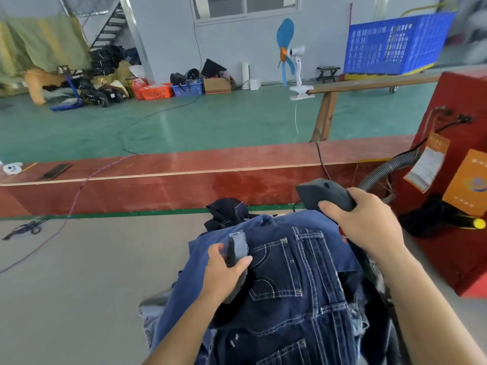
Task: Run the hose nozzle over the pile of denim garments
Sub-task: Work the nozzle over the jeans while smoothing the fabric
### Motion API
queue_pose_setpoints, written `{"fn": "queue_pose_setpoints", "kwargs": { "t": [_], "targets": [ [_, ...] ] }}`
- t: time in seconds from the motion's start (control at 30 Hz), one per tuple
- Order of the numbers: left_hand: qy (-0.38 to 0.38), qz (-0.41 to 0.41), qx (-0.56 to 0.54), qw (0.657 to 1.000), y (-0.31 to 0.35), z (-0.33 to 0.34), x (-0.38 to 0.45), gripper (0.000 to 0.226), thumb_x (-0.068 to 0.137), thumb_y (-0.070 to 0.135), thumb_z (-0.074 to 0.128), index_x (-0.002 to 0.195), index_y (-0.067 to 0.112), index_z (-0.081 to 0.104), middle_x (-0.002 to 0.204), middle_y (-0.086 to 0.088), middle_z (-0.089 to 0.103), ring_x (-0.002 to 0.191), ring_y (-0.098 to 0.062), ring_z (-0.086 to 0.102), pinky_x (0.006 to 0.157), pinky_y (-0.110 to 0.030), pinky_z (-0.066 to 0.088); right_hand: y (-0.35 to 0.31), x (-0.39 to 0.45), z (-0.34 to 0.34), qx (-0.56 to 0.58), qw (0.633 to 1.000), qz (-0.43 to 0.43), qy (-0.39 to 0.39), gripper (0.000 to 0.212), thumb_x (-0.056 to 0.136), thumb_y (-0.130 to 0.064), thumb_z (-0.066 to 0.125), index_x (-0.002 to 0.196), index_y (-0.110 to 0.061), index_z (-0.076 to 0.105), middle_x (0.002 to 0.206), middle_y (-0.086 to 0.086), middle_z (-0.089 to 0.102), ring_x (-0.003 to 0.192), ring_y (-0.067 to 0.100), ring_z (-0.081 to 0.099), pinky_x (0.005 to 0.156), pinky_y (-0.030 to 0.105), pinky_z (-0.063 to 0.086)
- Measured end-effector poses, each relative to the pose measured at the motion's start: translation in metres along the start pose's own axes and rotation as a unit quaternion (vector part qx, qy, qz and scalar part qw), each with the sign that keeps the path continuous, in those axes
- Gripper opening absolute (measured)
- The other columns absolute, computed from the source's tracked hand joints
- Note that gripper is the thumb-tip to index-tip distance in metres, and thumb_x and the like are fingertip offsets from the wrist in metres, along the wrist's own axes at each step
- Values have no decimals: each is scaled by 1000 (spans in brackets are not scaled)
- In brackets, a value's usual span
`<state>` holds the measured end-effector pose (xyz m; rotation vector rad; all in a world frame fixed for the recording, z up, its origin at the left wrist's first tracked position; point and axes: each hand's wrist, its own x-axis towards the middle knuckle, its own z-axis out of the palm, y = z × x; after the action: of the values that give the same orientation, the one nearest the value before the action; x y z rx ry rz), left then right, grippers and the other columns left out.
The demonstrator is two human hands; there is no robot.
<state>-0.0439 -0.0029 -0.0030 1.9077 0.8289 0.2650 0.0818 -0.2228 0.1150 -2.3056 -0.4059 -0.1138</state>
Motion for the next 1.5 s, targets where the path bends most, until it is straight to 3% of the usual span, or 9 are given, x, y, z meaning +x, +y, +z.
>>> {"fn": "queue_pose_setpoints", "kwargs": {
  "t": [0.17,0.3,0.5,0.6,0.87,1.07,1.17,1.33,1.5],
  "targets": [
    [40,-42,-28,998,-7,5,6,100,67,32,88,144,17,25,123,-2,58,106,-18,58,87,-33,45,0,-2,0,-15,1000,-11,-24,31,82,-51,64,75,-24,51,62,-5,60,58,18,62,54,28,43],
    [-58,-74,-95,991,2,-9,3,47,72,28,84,108,4,66,89,-15,73,79,-28,70,71,-39,54,5,-2,-8,-31,999,-3,-9,31,82,-52,63,76,-24,52,61,-5,60,58,17,61,52,26,41],
    [-199,138,100,965,70,-19,-38,23,89,34,67,71,25,56,57,15,55,57,-5,52,58,-19,39,10,1,-24,-2,994,39,105,35,82,-52,63,79,-18,55,66,-4,58,62,21,54,51,29,33],
    [-240,248,41,938,118,-8,-68,18,93,31,62,76,33,55,55,18,53,51,0,47,53,-13,35,11,0,-36,18,983,53,177,38,82,-52,64,79,-16,54,64,-5,53,61,27,49,52,30,31],
    [-13,272,-369,889,202,-24,-60,21,81,33,70,96,19,69,86,11,74,80,-1,68,65,-15,51,22,0,-64,64,941,97,317,54,75,-64,55,95,-15,58,89,14,66,82,40,63,69,47,51],
    [114,-58,-272,954,86,24,-16,46,92,31,64,127,3,56,124,-14,63,114,-31,59,94,-44,49,16,-3,-56,32,958,79,272,50,80,-58,61,82,-9,51,67,7,58,61,30,50,53,32,36],
    [108,-197,-255,940,23,38,-9,57,93,27,63,135,-7,45,131,-25,55,117,-41,54,98,-53,46,5,-4,-41,5,980,36,195,40,82,-54,64,79,-15,52,59,-8,48,55,25,42,49,29,27],
    [115,-147,-322,928,10,43,-8,47,88,17,69,125,-4,51,116,-29,61,107,-43,59,94,-58,48,-13,-10,-5,-44,998,-41,7,34,80,-59,59,91,-27,56,69,-8,62,67,21,61,57,31,45],
    [115,-118,-384,909,14,49,-12,93,71,9,85,144,6,27,130,-19,55,115,-36,58,97,-55,48,-25,-25,30,-113,980,-96,-129,30,85,-60,57,89,-31,49,69,-12,58,61,6,56,47,24,35]
  ]
}}
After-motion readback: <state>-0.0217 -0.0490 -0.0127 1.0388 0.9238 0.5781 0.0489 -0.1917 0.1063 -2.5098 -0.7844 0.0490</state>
